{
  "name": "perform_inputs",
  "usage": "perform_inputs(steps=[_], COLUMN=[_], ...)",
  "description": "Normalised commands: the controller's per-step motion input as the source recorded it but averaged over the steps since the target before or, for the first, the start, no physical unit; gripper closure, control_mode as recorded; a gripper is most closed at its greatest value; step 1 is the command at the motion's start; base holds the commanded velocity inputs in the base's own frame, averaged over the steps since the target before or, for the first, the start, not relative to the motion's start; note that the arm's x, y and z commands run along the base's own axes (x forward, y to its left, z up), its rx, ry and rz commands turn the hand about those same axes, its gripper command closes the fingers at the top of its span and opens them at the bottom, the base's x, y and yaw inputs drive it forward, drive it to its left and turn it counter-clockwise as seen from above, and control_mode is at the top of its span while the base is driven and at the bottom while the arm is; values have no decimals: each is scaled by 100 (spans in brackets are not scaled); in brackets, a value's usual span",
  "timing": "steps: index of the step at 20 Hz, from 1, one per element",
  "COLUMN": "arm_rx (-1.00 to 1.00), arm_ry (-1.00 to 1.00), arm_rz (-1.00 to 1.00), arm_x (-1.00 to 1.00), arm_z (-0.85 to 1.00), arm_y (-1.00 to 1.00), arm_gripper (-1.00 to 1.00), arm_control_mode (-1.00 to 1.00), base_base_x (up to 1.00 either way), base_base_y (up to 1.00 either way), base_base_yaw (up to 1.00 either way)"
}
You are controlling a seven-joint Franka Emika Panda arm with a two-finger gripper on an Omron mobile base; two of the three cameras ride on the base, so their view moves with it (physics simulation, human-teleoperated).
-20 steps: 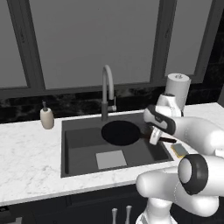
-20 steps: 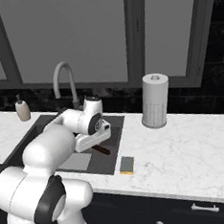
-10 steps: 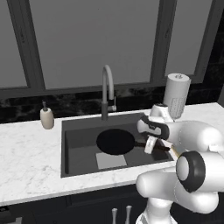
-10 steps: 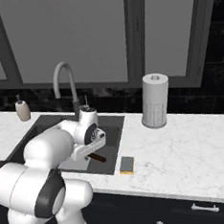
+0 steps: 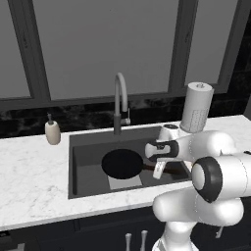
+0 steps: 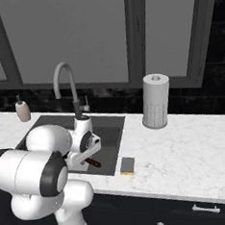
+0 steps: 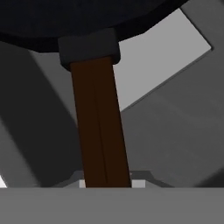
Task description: Pick the pan and sponge and place them into the sink. Then turn on the water.
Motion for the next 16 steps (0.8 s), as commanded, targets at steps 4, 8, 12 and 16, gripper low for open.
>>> perform_inputs(steps=[4,8,12,16], arm_rx=[0,0,0,0], arm_ry=[0,0,1,7], arm_rz=[-1,-4,-2,0], arm_x=[31,33,29,21], arm_z=[-24,-16,-15,-35], arm_y=[0,0,0,0], arm_gripper=[100,100,100,100], arm_control_mode=[-100,-100,-100,-100], base_base_x=[0,0,0,0], base_base_y=[0,0,0,0], base_base_yaw=[0,0,0,0])
